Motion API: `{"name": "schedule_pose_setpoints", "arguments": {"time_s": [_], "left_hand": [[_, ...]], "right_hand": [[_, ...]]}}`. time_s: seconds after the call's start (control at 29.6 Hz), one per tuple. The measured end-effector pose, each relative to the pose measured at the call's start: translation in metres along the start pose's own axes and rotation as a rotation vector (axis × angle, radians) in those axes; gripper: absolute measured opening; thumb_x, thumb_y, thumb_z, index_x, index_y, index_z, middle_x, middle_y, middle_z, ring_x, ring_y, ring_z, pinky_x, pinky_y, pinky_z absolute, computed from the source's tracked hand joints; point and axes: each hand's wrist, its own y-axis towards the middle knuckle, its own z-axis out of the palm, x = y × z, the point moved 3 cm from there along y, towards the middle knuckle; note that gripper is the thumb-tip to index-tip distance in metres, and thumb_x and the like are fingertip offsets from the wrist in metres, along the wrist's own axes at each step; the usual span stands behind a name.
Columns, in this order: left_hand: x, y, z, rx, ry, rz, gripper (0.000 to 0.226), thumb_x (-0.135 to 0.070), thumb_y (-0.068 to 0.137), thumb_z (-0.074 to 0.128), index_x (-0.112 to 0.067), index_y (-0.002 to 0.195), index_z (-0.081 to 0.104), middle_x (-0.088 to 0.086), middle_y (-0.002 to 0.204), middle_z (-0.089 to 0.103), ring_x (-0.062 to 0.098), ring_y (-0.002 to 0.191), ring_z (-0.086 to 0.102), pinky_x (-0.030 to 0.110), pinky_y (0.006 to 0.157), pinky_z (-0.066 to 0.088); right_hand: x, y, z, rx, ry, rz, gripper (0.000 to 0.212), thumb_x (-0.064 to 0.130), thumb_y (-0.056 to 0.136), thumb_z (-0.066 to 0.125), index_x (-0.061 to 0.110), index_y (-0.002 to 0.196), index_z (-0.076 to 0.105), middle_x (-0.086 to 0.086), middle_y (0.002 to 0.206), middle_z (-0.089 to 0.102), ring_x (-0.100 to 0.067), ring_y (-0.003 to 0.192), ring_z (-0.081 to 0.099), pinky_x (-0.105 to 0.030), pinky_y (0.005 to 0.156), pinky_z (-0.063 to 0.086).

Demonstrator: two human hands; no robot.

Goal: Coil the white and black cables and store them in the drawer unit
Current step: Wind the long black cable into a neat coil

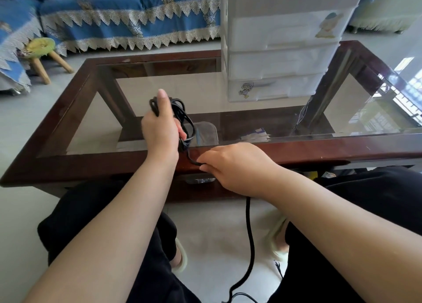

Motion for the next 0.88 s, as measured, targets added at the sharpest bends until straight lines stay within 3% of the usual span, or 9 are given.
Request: {"name": "schedule_pose_setpoints", "arguments": {"time_s": [0.17,0.3,0.37,0.44,0.51,0.57,0.61,0.74,0.88], "left_hand": [[0.008,-0.011,0.010,0.309,0.230,0.072,0.058,-0.058,0.094,0.040,-0.013,0.058,0.045,-0.003,0.039,0.045,0.011,0.034,0.044,0.019,0.042,0.040],[0.009,-0.018,0.015,0.492,0.348,0.011,0.059,-0.062,0.092,0.038,-0.012,0.062,0.044,0.000,0.044,0.044,0.007,0.035,0.042,0.014,0.042,0.038],[0.010,-0.021,0.017,0.579,0.405,-0.024,0.063,-0.065,0.089,0.036,-0.009,0.061,0.046,0.001,0.048,0.046,0.008,0.041,0.045,0.020,0.050,0.040],[0.012,-0.022,0.018,0.666,0.457,-0.074,0.071,-0.068,0.089,0.035,-0.001,0.072,0.054,0.003,0.052,0.051,0.012,0.048,0.050,0.026,0.055,0.041],[0.013,-0.026,0.018,0.779,0.472,-0.128,0.055,-0.047,0.099,0.037,-0.001,0.077,0.056,0.002,0.045,0.050,0.015,0.041,0.047,0.027,0.049,0.040],[0.012,-0.031,0.018,0.856,0.424,-0.199,0.038,-0.021,0.098,0.034,-0.004,0.069,0.053,0.005,0.038,0.042,0.019,0.035,0.039,0.026,0.044,0.035],[0.011,-0.033,0.017,0.881,0.374,-0.245,0.038,-0.019,0.098,0.033,-0.005,0.066,0.049,0.004,0.037,0.039,0.018,0.034,0.036,0.024,0.042,0.033],[0.011,-0.038,0.018,0.965,0.214,-0.389,0.059,-0.059,0.097,0.024,-0.011,0.068,0.042,0.001,0.039,0.035,0.012,0.029,0.033,0.019,0.035,0.031],[0.010,-0.043,0.017,0.990,0.161,-0.473,0.065,-0.069,0.090,0.021,-0.012,0.066,0.041,-0.001,0.040,0.033,0.010,0.030,0.032,0.019,0.035,0.030]], "right_hand": [[-0.003,0.005,-0.008,-0.061,0.075,-0.075,0.024,0.032,0.097,0.047,0.024,0.107,0.066,0.003,0.095,0.068,-0.025,0.080,0.064,-0.034,0.058,0.047],[-0.006,0.009,-0.018,-0.140,0.060,-0.060,0.037,0.052,0.085,0.051,0.019,0.078,0.068,0.006,0.068,0.062,-0.018,0.060,0.058,-0.029,0.046,0.041],[-0.009,0.012,-0.022,-0.154,0.038,-0.025,0.043,0.058,0.081,0.055,0.018,0.069,0.063,0.006,0.060,0.057,-0.018,0.053,0.052,-0.025,0.044,0.030],[-0.011,0.014,-0.024,-0.109,0.026,0.043,0.043,0.061,0.080,0.057,0.019,0.077,0.061,0.005,0.066,0.062,-0.019,0.059,0.055,-0.028,0.047,0.031],[-0.014,0.016,-0.026,-0.080,0.145,0.133,0.040,0.057,0.077,0.064,0.020,0.088,0.052,0.006,0.073,0.062,-0.018,0.065,0.055,-0.031,0.054,0.037],[-0.018,0.015,-0.026,-0.022,0.478,0.210,0.033,0.041,0.078,0.072,0.024,0.089,0.046,0.008,0.077,0.061,-0.011,0.067,0.057,-0.028,0.061,0.044],[-0.020,0.016,-0.025,0.010,0.627,0.219,0.027,0.031,0.080,0.073,0.025,0.086,0.047,0.009,0.079,0.061,-0.006,0.067,0.058,-0.026,0.065,0.048],[-0.041,0.020,-0.028,-0.035,0.851,0.317,0.018,0.016,0.082,0.071,0.024,0.081,0.055,0.007,0.072,0.059,-0.012,0.061,0.056,-0.035,0.061,0.052],[-0.058,0.023,-0.027,-0.142,0.816,0.490,0.025,0.027,0.075,0.079,0.019,0.074,0.055,0.011,0.058,0.050,0.000,0.046,0.043,-0.016,0.046,0.037]]}}
